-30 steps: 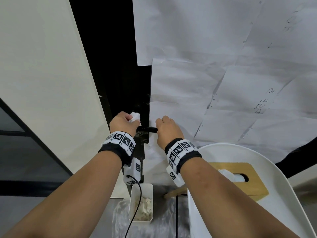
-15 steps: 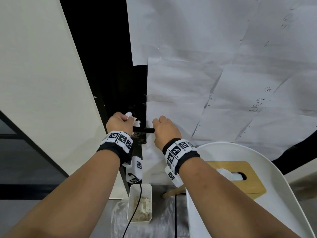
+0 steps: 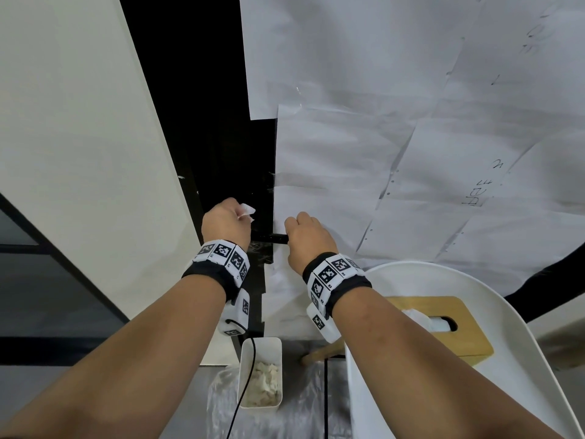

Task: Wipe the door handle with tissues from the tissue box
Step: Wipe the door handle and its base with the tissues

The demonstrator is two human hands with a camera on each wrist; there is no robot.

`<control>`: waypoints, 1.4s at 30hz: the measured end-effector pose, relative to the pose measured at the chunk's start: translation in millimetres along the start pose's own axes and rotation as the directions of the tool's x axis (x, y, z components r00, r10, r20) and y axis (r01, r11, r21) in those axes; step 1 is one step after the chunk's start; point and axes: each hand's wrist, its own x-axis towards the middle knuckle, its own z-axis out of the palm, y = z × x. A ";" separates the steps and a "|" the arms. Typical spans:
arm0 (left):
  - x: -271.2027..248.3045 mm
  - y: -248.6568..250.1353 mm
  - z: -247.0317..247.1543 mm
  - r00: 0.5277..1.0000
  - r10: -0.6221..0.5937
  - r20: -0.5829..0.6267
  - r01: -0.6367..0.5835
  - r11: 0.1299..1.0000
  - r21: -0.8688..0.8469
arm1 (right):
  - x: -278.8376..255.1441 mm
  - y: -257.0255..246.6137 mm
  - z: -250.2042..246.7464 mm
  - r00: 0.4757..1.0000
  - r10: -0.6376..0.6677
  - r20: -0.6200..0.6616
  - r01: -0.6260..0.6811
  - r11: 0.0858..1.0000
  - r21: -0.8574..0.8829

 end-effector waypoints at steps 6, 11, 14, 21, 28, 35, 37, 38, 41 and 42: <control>-3.9 -1.4 -2.3 0.999 0.026 0.028 -0.024 0.997 -0.075 | 0.4 0.1 0.1 1.000 0.001 0.004 -0.001 1.000 -0.005; -17.2 2.4 -17.7 0.999 -0.048 -0.020 0.038 0.940 -0.339 | 0.5 0.6 0.9 1.000 0.004 0.005 -0.004 1.000 -0.001; -16.8 9.7 -24.5 0.998 -0.050 -0.047 0.023 0.892 -0.452 | 0.8 0.3 1.1 1.000 0.012 0.009 -0.012 1.000 0.005; -20.2 -4.2 -13.3 0.998 -0.062 0.028 0.068 0.933 -0.354 | 0.7 -0.3 2.6 1.000 0.021 0.007 -0.021 1.000 -0.005; -21.0 -18.1 -8.9 1.000 0.009 -0.020 -0.012 0.993 -0.115 | -0.2 -0.1 1.3 1.000 0.016 0.004 -0.016 1.000 0.000; -20.8 -5.7 -6.0 0.996 0.060 0.060 -0.065 0.994 0.087 | -0.4 -0.9 1.5 1.000 0.018 -0.006 -0.018 1.000 0.008; -18.1 -4.4 -7.4 0.996 0.016 0.093 -0.028 0.992 0.124 | 0.0 -0.9 1.4 1.000 0.019 -0.003 -0.019 1.000 0.011; -14.9 -3.9 -8.2 0.994 -0.007 0.112 -0.009 0.990 0.138 | 0.4 -0.9 1.2 1.000 0.019 -0.002 -0.019 1.000 0.011; -4.1 0.1 -9.7 0.986 -0.069 0.151 0.043 0.984 0.172 | 1.5 -1.3 0.7 1.000 0.020 0.000 -0.020 1.000 0.012; -1.0 1.4 -9.3 0.984 -0.086 0.156 0.056 0.980 0.189 | 1.6 -1.5 0.5 1.000 0.020 0.004 -0.020 1.000 0.013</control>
